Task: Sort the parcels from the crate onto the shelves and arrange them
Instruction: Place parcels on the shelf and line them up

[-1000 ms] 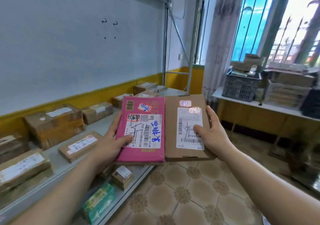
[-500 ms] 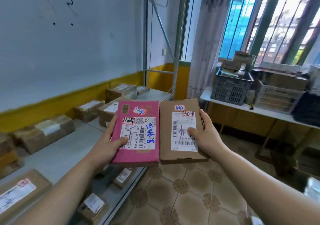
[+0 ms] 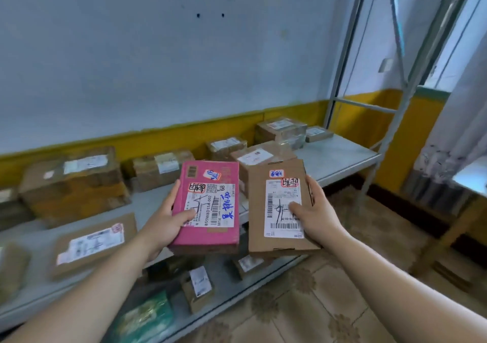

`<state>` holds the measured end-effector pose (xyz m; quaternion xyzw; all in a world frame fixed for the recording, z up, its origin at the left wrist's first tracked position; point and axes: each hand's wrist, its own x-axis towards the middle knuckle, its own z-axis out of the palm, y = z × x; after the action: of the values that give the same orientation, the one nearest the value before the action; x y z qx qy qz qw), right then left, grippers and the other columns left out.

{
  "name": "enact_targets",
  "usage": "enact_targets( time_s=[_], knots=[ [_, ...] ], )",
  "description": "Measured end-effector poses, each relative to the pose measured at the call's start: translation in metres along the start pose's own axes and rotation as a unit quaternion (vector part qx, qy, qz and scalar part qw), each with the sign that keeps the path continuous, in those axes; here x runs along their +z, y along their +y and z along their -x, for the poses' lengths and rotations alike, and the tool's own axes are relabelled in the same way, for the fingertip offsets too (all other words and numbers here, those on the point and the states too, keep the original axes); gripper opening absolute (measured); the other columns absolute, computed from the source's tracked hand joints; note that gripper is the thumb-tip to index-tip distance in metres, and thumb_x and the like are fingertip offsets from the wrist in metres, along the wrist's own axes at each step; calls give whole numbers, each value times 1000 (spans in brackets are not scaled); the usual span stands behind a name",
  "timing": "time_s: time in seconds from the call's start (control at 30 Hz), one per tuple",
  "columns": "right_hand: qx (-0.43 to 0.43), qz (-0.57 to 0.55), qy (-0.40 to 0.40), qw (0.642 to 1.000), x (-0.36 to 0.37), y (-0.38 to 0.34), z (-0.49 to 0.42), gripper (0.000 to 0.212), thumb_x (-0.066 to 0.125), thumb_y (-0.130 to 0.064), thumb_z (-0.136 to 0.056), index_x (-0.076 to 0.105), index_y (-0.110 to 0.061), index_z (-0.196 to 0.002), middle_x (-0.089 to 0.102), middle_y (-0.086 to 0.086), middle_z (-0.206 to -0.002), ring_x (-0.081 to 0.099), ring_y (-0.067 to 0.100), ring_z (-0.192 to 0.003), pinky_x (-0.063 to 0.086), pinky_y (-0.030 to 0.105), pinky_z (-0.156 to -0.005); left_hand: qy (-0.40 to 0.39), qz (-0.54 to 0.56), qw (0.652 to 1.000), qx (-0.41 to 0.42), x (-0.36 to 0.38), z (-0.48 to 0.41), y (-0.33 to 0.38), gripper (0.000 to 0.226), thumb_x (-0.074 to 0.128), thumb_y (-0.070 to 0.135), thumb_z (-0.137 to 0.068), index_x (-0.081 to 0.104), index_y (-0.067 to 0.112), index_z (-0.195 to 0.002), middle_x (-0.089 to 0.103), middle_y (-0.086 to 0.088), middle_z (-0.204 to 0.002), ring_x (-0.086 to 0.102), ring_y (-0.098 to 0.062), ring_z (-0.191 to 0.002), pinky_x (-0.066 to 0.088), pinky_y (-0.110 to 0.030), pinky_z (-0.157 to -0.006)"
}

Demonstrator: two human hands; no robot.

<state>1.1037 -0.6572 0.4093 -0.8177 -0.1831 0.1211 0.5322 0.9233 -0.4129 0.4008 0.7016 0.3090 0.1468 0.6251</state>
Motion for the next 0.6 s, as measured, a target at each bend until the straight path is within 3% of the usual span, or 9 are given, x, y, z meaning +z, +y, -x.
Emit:
enact_targets(
  time_s=[0.07,0.2,0.33,0.4,0.5,0.6],
  knots=[
    [-1,-3,-38,999,24,0,-22,74,63,-14,-95,24,-37,-153,65,-12,-113,67,1,-85,53,20,-61,49,6,999,-20,-17,1,-8,78,58,15,-96,13,56,-146,59,2,-126,68,-27,-98,57,-50,-82],
    [-20,18,-120,992,85,-10,-53,77,64,-19,-94,20,-40,-153,64,-11,-121,68,11,-94,58,38,-82,127,18,991,-41,-54,8,-27,76,56,12,-97,15,54,-145,61,9,-114,67,-21,-94,57,-36,-69],
    [-38,38,-194,980,152,-27,-72,75,62,-17,-96,19,-38,-154,59,-21,-107,65,4,-88,56,27,-69,200,12,978,-63,-95,6,-50,75,56,12,-97,15,49,-147,58,12,-109,64,-13,-90,54,-31,-69],
    [-44,48,-218,974,187,-34,-77,76,63,-18,-95,19,-37,-154,60,-19,-113,66,7,-91,58,30,-71,221,6,973,-72,-113,4,-62,74,56,10,-96,17,45,-148,54,17,-102,62,-12,-90,56,-34,-72],
    [-45,52,-234,970,236,-43,-89,75,63,-17,-94,21,-37,-154,61,-7,-129,66,18,-105,57,43,-90,222,5,970,-98,-145,-8,-77,75,59,11,-95,17,44,-148,57,6,-115,63,-22,-103,55,-47,-88],
    [-22,53,-260,964,275,-45,-101,73,60,-14,-96,21,-38,-153,62,-7,-122,67,16,-99,59,38,-83,216,0,969,-119,-179,-25,-91,77,60,13,-94,16,48,-148,51,-1,-132,61,-23,-109,56,-42,-85]
  ],
)
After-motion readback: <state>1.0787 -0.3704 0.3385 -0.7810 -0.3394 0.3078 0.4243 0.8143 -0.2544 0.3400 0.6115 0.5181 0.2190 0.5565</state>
